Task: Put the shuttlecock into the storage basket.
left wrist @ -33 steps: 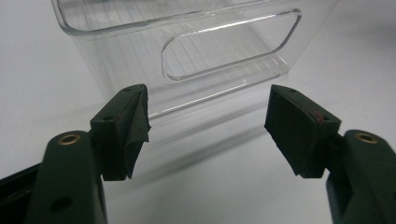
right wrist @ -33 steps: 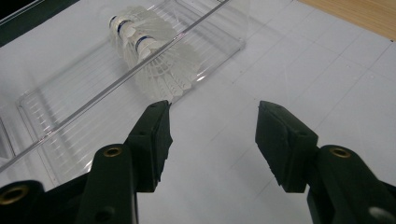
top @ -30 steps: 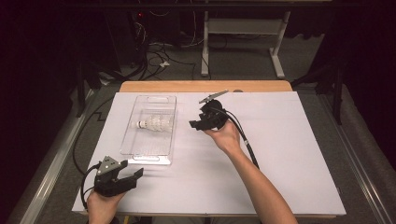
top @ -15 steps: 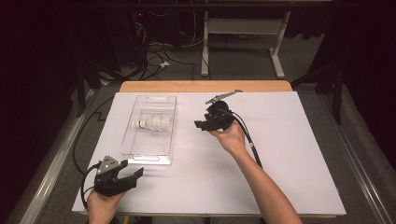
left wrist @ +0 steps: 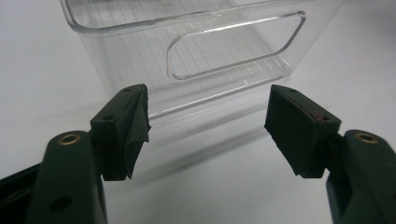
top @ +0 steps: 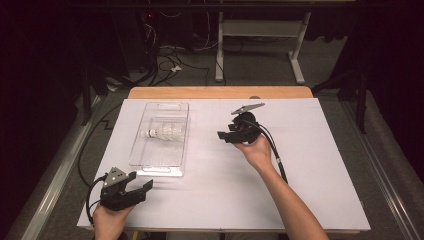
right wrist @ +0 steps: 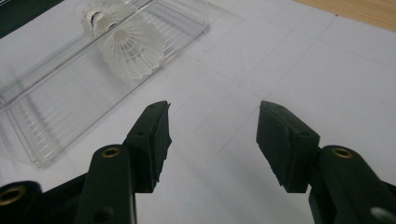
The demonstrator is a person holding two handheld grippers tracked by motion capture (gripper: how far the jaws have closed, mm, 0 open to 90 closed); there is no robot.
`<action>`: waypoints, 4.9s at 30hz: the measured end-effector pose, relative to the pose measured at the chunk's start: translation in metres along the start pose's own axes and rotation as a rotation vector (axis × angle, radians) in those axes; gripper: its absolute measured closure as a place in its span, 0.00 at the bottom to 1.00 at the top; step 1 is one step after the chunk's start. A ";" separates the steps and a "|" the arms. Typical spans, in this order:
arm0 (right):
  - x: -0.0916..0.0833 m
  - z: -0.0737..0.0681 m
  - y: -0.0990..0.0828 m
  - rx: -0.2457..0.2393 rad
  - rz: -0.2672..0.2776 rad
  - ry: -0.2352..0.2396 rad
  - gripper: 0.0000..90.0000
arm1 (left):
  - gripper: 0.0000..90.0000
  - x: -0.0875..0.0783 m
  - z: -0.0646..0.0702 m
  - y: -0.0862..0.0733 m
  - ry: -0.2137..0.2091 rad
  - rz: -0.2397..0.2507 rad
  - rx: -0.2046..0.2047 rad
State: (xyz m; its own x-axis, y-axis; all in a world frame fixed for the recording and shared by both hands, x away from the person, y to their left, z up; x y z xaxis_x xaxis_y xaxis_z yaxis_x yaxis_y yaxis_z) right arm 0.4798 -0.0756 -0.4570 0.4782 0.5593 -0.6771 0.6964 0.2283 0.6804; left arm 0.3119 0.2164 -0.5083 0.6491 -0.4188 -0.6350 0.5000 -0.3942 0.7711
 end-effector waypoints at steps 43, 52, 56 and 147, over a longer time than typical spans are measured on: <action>-0.021 0.031 -0.026 0.013 0.033 -0.049 0.44 | 0.35 -0.001 -0.002 -0.001 0.010 -0.001 -0.009; -0.027 0.038 -0.031 0.019 0.040 -0.059 0.44 | 0.35 0.000 -0.002 0.000 0.011 -0.001 -0.008; -0.031 0.042 -0.033 0.024 0.038 -0.062 0.44 | 0.35 0.000 -0.004 -0.001 0.013 -0.006 -0.011; -0.105 0.103 -0.102 0.129 0.132 -0.141 0.42 | 0.35 0.001 -0.003 0.000 0.011 -0.004 -0.010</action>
State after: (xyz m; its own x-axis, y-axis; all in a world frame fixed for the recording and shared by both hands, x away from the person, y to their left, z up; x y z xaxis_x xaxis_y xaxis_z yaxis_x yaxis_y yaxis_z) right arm 0.4135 -0.2397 -0.4845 0.6334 0.4589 -0.6231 0.6812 0.0514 0.7303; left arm 0.3143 0.2186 -0.5084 0.6531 -0.4084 -0.6377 0.5083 -0.3877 0.7690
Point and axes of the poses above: each handheld gripper's, and its own axes: x roughly forward along the jaws, y roughly out of its top, z roughly to its right, the point moved 8 cm from there along x, roughly forward along the jaws, and after that the axes turned 13 degrees about x, right-handed, at the moved point
